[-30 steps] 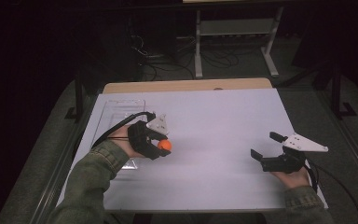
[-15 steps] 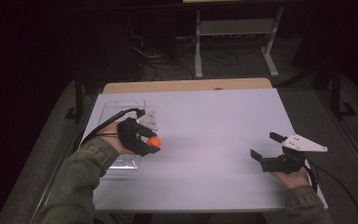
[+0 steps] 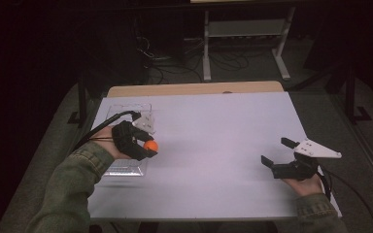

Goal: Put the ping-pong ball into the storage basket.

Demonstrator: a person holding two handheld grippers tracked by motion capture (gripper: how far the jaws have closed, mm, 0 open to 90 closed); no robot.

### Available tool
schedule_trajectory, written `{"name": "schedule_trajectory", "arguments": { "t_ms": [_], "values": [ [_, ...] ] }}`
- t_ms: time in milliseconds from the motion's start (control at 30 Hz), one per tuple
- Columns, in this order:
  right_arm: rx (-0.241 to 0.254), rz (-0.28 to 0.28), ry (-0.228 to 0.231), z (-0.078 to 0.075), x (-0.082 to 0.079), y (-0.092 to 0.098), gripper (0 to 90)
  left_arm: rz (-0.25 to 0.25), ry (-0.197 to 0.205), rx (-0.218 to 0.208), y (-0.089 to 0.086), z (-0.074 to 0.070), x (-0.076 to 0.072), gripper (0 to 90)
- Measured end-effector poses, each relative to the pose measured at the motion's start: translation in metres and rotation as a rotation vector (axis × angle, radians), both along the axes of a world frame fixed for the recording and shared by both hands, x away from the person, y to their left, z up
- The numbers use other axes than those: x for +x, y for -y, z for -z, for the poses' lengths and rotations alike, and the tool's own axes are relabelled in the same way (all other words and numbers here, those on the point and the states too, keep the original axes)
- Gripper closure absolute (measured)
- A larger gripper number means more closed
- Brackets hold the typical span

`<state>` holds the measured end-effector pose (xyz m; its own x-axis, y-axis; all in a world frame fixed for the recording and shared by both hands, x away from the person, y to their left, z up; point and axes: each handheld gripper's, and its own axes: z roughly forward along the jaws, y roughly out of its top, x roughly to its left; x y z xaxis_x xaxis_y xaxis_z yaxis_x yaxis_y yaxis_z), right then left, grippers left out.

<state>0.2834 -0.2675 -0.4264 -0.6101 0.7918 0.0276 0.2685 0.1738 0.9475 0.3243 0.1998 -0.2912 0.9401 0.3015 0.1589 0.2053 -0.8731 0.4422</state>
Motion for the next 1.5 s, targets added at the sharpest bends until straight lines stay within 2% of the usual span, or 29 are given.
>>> {"name": "schedule_trajectory", "arguments": {
  "t_ms": [233, 800, 867, 1000, 1500],
  "values": [
    [0.000, 0.001, -0.001, 0.000, 0.000, 0.000, 0.0, -0.009, -0.002, 0.025, -0.007, -0.002, 0.000, 50.5],
    [-0.002, -0.001, -0.005, 0.000, 0.000, -0.001, 0.0, -0.056, -0.004, 0.054, -0.029, -0.010, 0.001, 50.5],
    [-0.001, -0.002, -0.003, 0.000, 0.000, -0.001, 0.0, -0.050, -0.007, 0.052, -0.030, -0.009, 0.001, 50.5],
    [-0.003, -0.003, -0.005, 0.000, 0.000, -0.001, 0.0, -0.051, -0.015, 0.079, -0.030, -0.008, 0.003, 50.5],
    [-0.003, -0.005, -0.005, 0.000, 0.000, -0.001, 0.0, -0.086, -0.031, 0.096, -0.038, -0.008, 0.010, 50.5]
  ]
}}
